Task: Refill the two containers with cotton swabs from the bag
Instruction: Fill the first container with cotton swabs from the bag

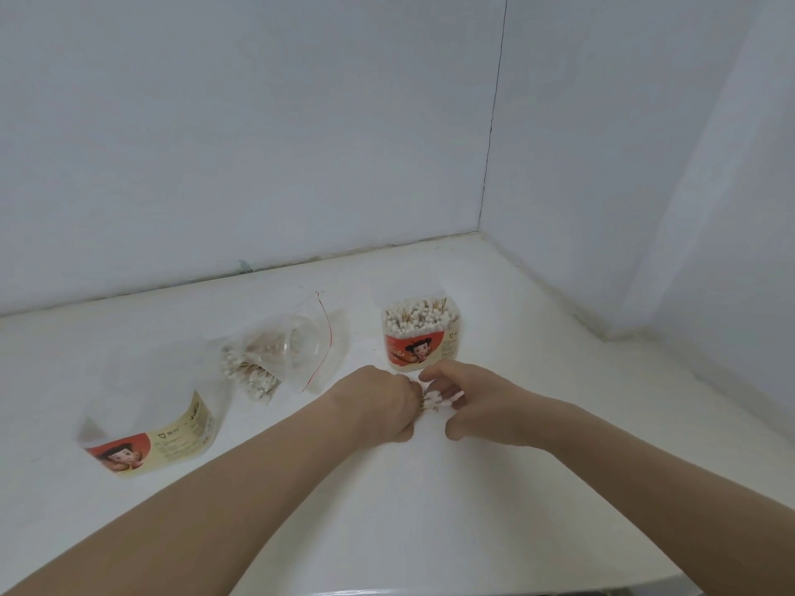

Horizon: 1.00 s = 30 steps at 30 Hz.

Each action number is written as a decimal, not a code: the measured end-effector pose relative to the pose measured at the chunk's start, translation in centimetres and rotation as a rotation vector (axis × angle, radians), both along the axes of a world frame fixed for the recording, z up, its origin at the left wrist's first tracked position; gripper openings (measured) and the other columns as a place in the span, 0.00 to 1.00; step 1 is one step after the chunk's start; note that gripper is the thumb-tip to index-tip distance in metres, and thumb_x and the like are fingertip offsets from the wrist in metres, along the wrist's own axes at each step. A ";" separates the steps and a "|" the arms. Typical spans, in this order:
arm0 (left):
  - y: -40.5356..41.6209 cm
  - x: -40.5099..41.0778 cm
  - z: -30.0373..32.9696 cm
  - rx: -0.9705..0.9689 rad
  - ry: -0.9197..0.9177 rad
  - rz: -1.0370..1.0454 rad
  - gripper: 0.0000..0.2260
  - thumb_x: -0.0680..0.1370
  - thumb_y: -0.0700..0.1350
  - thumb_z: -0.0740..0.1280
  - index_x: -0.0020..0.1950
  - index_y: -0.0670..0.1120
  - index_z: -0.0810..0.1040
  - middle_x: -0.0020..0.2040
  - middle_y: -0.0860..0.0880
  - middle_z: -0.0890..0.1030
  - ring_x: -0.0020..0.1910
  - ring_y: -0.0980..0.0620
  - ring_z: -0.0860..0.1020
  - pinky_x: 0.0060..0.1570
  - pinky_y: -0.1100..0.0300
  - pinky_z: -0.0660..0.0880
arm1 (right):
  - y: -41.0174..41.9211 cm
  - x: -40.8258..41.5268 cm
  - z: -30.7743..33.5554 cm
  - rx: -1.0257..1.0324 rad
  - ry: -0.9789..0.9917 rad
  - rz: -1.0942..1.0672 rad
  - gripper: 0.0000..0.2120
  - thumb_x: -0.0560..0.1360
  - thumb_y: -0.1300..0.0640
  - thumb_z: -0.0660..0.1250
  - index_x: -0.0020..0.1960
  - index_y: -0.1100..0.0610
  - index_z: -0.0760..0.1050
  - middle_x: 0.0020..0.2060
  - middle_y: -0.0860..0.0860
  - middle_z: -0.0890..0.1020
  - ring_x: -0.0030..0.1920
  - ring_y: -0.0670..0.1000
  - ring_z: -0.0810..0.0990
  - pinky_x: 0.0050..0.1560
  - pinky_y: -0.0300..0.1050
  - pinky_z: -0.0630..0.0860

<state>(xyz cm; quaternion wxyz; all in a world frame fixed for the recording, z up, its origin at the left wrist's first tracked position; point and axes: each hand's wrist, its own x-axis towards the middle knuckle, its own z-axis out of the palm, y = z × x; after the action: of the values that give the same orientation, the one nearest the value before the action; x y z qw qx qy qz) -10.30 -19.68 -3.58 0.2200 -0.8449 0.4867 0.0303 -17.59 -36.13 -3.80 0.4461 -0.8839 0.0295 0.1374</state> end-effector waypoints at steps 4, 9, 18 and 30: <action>0.3 0.1 0.6 -0.140 0.011 0.023 0.12 0.83 0.49 0.55 0.59 0.42 0.70 0.50 0.44 0.80 0.39 0.41 0.76 0.38 0.55 0.66 | -0.6 -0.4 0.8 0.358 0.019 -0.053 0.32 0.71 0.63 0.70 0.71 0.46 0.69 0.62 0.48 0.79 0.60 0.49 0.79 0.57 0.41 0.76; -0.1 0.6 1.7 -0.370 0.130 0.075 0.15 0.83 0.54 0.58 0.65 0.45 0.66 0.43 0.48 0.75 0.44 0.41 0.79 0.40 0.54 0.71 | -0.1 0.2 1.7 0.632 0.002 -0.169 0.18 0.80 0.43 0.64 0.63 0.52 0.79 0.54 0.53 0.84 0.46 0.54 0.82 0.51 0.49 0.81; -1.9 0.8 3.6 -0.533 0.274 0.119 0.07 0.83 0.51 0.57 0.56 0.49 0.68 0.44 0.52 0.76 0.42 0.48 0.74 0.41 0.55 0.69 | 1.9 2.9 1.6 0.428 -0.251 -0.568 0.15 0.83 0.52 0.60 0.41 0.59 0.70 0.25 0.54 0.72 0.24 0.50 0.68 0.30 0.44 0.65; -2.3 1.6 4.4 -0.837 0.507 0.311 0.10 0.72 0.58 0.64 0.44 0.52 0.76 0.41 0.54 0.82 0.43 0.50 0.79 0.41 0.56 0.74 | 1.3 4.3 2.1 0.416 -0.370 -0.687 0.11 0.80 0.59 0.63 0.39 0.59 0.74 0.25 0.50 0.75 0.21 0.43 0.70 0.26 0.36 0.67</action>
<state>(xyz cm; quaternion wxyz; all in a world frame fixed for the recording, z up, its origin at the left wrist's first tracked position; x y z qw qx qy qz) -8.70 -22.02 0.81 -0.2689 -0.8891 0.3638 0.0690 -13.33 -34.79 -1.71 0.6320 -0.7239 0.2130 -0.1763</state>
